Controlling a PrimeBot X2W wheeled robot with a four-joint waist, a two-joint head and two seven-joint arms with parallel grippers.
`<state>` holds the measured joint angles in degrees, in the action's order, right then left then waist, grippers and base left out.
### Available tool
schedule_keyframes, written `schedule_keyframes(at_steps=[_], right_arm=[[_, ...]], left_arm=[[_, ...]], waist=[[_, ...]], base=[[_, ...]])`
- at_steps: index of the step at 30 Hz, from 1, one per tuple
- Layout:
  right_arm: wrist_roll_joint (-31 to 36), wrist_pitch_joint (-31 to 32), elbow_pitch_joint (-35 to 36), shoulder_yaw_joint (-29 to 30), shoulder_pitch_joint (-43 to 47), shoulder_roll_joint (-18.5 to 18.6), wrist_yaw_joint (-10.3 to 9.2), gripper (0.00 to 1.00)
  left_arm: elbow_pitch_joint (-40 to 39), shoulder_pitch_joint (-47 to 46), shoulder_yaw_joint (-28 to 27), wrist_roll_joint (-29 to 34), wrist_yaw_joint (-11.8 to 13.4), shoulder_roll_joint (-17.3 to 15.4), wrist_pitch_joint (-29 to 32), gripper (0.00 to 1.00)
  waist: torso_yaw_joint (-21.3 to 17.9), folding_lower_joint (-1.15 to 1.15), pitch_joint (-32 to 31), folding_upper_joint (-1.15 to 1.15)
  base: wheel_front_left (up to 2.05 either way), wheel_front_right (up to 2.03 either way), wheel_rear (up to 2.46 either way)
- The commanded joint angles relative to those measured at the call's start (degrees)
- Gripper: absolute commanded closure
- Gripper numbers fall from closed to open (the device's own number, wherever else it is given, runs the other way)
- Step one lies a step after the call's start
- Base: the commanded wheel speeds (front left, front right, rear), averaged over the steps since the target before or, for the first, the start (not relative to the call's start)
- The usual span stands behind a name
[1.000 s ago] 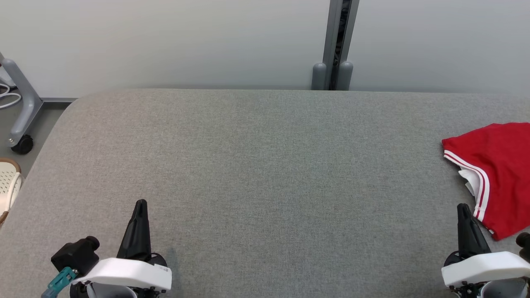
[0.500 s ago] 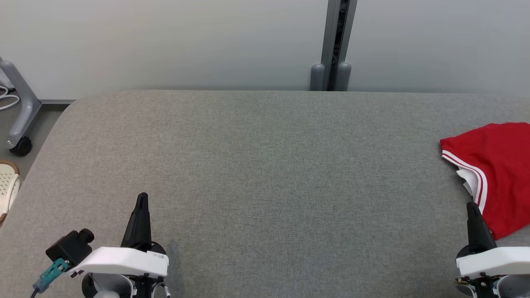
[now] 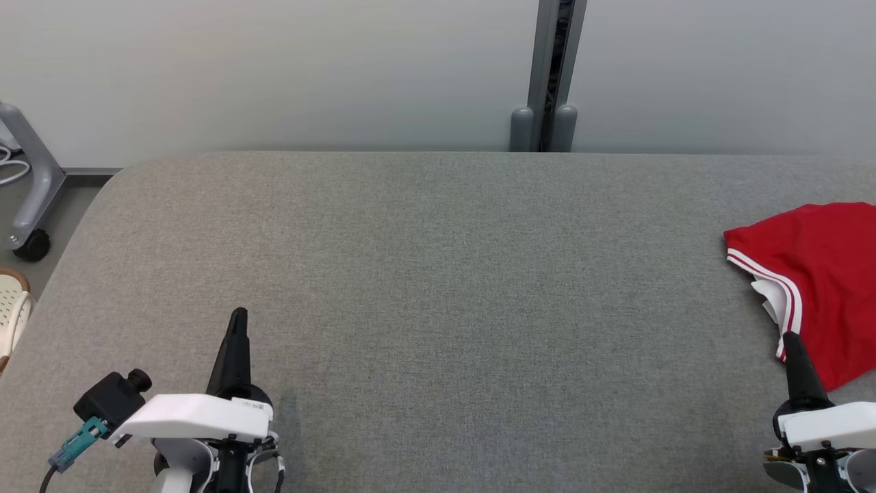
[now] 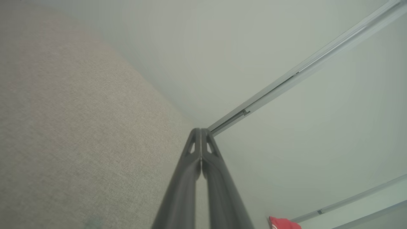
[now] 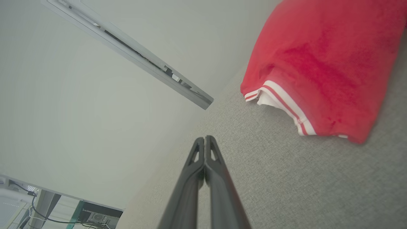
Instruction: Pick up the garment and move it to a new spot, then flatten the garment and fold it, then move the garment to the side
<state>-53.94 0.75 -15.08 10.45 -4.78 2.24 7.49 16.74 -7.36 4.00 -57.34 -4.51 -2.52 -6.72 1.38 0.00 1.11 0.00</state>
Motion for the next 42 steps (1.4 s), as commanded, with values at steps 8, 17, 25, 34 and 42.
schedule_keyframes(at_steps=[8,17,25,34,42], right_arm=[[-6.1,2.1,0.2,1.6,-1.7,0.6,0.01,1.00],[-11.3,4.0,-0.1,2.9,-2.3,0.7,0.01,1.00],[-15.6,5.5,-0.3,4.0,-2.6,0.7,0.01,1.00],[-19.7,7.0,-0.6,5.0,-3.0,0.8,0.01,1.00],[-23.5,8.2,-0.9,5.9,-3.4,0.8,0.01,1.00]], left_arm=[[0.7,-2.9,0.2,-6.3,-0.8,-0.3,1.1,1.00],[1.8,-4.1,0.4,-11.7,-1.2,-0.4,2.1,1.00],[2.8,-5.0,0.6,-16.2,-1.6,-0.4,3.0,1.00],[3.6,-5.9,0.8,-20.4,-1.8,-0.4,3.7,1.00],[4.4,-6.9,1.0,-24.2,-2.2,-0.4,4.4,1.00]], waist=[[-0.2,0.00,-0.1,0.00],[-0.3,0.00,-0.2,0.00],[-0.5,0.00,-0.3,0.00],[-0.6,0.00,-0.4,0.00],[-0.8,0.00,-0.6,0.00]], base=[[0.00,0.00,0.00],[0.00,0.00,0.00],[0.00,0.00,0.00],[0.00,0.00,0.00],[0.00,0.00,0.00]])
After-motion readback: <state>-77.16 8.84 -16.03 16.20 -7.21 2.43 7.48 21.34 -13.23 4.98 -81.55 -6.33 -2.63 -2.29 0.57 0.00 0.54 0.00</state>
